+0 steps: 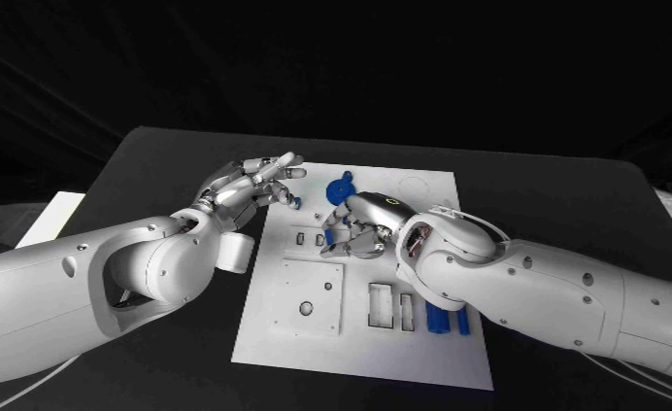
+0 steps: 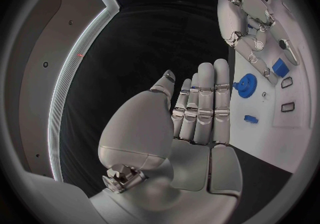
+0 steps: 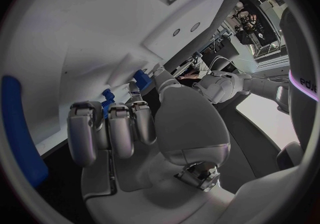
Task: Assemble the parts on the task board
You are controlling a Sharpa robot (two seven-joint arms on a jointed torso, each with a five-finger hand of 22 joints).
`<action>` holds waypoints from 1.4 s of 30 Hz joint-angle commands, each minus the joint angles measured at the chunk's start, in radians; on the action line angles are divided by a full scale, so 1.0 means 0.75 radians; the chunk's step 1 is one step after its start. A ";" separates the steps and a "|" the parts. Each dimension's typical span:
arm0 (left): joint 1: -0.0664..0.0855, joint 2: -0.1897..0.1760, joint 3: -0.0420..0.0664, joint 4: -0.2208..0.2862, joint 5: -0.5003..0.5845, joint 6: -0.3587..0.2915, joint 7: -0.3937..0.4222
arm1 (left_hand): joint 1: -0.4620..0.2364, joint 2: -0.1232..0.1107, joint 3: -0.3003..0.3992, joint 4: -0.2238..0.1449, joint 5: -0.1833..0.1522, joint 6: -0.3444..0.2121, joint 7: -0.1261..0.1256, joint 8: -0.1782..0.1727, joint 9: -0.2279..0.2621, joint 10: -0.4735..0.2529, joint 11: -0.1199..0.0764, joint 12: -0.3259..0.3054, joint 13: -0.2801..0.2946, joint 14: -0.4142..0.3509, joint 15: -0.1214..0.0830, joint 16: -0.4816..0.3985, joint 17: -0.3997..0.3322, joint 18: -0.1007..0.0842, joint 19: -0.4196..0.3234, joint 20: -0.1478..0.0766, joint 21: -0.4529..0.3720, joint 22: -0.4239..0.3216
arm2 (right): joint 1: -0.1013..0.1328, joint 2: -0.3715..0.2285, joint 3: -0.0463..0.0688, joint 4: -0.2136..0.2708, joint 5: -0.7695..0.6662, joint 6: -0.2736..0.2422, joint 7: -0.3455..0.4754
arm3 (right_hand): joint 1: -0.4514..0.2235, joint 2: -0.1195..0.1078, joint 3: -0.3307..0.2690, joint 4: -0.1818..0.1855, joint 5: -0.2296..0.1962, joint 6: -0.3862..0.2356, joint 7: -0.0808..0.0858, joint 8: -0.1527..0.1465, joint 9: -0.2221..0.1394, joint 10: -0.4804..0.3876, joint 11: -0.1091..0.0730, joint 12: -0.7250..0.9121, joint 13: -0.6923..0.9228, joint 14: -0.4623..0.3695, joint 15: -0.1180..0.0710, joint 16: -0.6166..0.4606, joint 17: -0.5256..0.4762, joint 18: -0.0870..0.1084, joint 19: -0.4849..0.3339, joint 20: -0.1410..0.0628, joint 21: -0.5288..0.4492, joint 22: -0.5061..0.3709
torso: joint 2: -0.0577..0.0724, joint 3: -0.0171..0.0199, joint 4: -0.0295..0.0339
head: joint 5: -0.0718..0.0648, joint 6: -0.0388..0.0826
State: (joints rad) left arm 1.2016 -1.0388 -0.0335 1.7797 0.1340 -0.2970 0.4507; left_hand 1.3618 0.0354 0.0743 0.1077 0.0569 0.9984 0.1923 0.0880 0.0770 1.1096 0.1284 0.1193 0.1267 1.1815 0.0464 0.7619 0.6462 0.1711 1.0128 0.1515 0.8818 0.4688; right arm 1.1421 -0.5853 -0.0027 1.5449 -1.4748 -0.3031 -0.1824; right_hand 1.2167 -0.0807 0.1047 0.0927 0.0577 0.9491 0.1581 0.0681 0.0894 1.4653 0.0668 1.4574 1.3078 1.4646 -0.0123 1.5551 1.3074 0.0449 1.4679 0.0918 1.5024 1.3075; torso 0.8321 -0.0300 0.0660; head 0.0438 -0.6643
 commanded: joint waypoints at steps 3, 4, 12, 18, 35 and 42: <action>0.001 0.005 0.001 -0.009 0.002 0.026 0.009 | -0.001 0.012 -0.001 -0.006 0.002 -0.003 0.005 -0.008 -0.001 -0.007 -0.003 -0.008 0.002 -0.008 0.002 -0.009 0.002 0.017 -0.009 0.003 0.008 0.000 | -0.009 -0.015 -0.001 0.023 -0.064 -0.196 0.088 | -0.008 0.000 -0.021 0.007 -0.004 -0.013 0.003 -0.004 -0.006 0.051 0.009 -0.010 0.259 0.129 0.013 -0.007 0.297 -0.016 0.040 0.011 -0.001 0.147 | -0.002 0.0015 0.0011 | 0.003 -0.001; 0.001 0.006 0.001 -0.012 0.000 0.031 0.007 | -0.001 0.012 -0.001 -0.006 0.002 -0.003 0.005 -0.008 -0.001 -0.007 -0.003 -0.008 0.002 -0.008 0.002 -0.009 0.002 0.017 -0.009 0.003 0.008 0.000 | -0.009 -0.021 -0.001 0.029 -0.062 -0.221 0.124 | -0.007 0.000 -0.023 0.009 -0.002 -0.014 0.003 -0.003 -0.005 0.050 0.010 -0.011 0.258 0.129 0.013 -0.008 0.295 -0.016 0.039 0.011 -0.002 0.146 | -0.002 0.0019 0.0013 | 0.004 -0.001; 0.001 0.020 0.001 -0.056 -0.110 0.039 -0.069 | -0.014 0.002 -0.002 -0.008 0.002 0.043 -0.033 0.001 0.006 0.136 -0.044 0.052 0.030 -0.024 -0.021 -0.012 0.006 0.019 -0.043 -0.011 0.012 0.003 | -0.004 -0.089 0.007 0.081 0.055 -0.322 0.390 | 0.021 0.007 -0.059 0.051 0.052 -0.015 0.006 0.017 0.000 0.049 0.014 -0.010 0.258 0.126 0.019 -0.013 0.286 -0.014 0.035 0.020 -0.005 0.141 | -0.009 0.0085 0.0062 | 0.014 -0.001; 0.002 0.030 0.006 -0.099 -0.323 0.027 -0.260 | -0.098 -0.076 -0.086 -0.002 0.002 0.070 -0.065 0.043 0.028 0.246 -0.087 0.327 0.230 0.340 -0.066 0.672 0.712 -0.015 0.161 -0.059 0.247 0.255 | 0.053 -0.172 0.017 0.121 0.261 -0.235 0.473 | 0.039 0.025 -0.077 0.061 0.106 0.041 -0.013 0.051 0.017 0.045 -0.003 -0.016 0.255 0.119 0.005 -0.030 0.256 -0.009 0.023 0.009 -0.018 0.116 | -0.021 0.0137 0.0029 | 0.012 -0.002; 0.137 0.106 0.022 -0.245 -1.164 0.473 -1.244 | -0.285 0.015 -0.286 0.213 -0.003 -0.021 -0.159 0.494 0.363 0.278 -0.173 1.493 1.331 0.519 -0.155 1.078 1.233 -0.130 0.594 -0.154 0.645 0.924 | 0.190 -0.511 0.036 0.105 0.932 -0.048 0.445 | 0.068 0.060 -0.090 0.056 0.164 0.037 -0.017 0.055 0.025 0.027 -0.008 -0.046 0.237 0.109 -0.002 -0.056 0.214 0.001 -0.003 -0.001 -0.046 0.064 | -0.073 0.0478 -0.0129 | 0.049 -0.012; 0.182 0.180 0.020 -0.265 -1.392 0.565 -1.402 | -0.283 0.018 -0.373 0.241 -0.012 -0.090 -0.188 0.705 0.559 0.308 -0.195 1.554 1.404 0.519 -0.172 1.078 1.233 -0.146 0.622 -0.169 0.689 1.013 | 0.194 -0.540 0.036 0.089 0.935 -0.024 0.421 | 0.067 0.060 -0.095 0.056 0.172 0.034 -0.016 0.054 0.026 0.024 -0.008 -0.052 0.234 0.108 -0.002 -0.059 0.208 0.003 -0.006 -0.001 -0.050 0.056 | -0.085 0.0648 -0.0190 | 0.061 -0.021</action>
State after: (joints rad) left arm 1.3356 -0.9091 -0.0187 1.5824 -0.7645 0.0401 -0.4831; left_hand 1.1472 0.0474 -0.2008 0.2882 0.0531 0.9356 0.0514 0.6078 0.4869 1.3367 -0.0163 1.2818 1.1780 1.4654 -0.0734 1.5678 1.3080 0.0774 1.4652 0.0282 1.3950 1.2259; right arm 1.2870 -0.9899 0.0236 1.6122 -0.8114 -0.3562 0.1425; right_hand 1.2582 -0.0394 0.0387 0.1365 0.1840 0.9742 0.1475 0.1040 0.1077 1.4668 0.0679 1.4226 1.3075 1.4664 -0.0075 1.5164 1.3078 0.0450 1.4641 0.0950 1.4675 1.3080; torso 0.7737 0.0121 0.0544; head 0.0869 -0.6787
